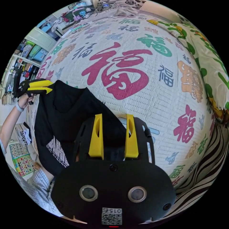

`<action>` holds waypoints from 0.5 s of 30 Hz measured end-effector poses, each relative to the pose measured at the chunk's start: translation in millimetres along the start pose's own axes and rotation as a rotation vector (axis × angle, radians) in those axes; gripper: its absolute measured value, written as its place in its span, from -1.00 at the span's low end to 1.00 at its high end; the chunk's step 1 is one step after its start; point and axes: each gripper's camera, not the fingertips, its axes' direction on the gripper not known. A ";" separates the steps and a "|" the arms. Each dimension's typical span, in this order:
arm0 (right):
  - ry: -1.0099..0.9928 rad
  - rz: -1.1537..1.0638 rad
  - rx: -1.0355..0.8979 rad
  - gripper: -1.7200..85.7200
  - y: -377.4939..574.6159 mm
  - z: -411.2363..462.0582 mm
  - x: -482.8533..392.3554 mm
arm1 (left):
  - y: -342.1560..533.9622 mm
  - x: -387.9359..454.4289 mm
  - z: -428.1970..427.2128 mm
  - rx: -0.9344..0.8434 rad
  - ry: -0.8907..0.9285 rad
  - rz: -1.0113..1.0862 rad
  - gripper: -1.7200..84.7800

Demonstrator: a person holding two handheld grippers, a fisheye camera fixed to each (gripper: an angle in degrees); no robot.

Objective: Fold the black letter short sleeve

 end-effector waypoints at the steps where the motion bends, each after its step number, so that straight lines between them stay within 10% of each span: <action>1: 0.012 -0.019 -0.004 -0.66 1.3 -2.3 -3.1 | -0.8 9.3 2.6 0.016 -0.039 0.017 -0.79; 15: 0.190 -0.104 -0.046 -0.98 24.5 -79.7 -37.6 | -34.9 65.5 -70.4 0.008 -0.092 0.024 -0.95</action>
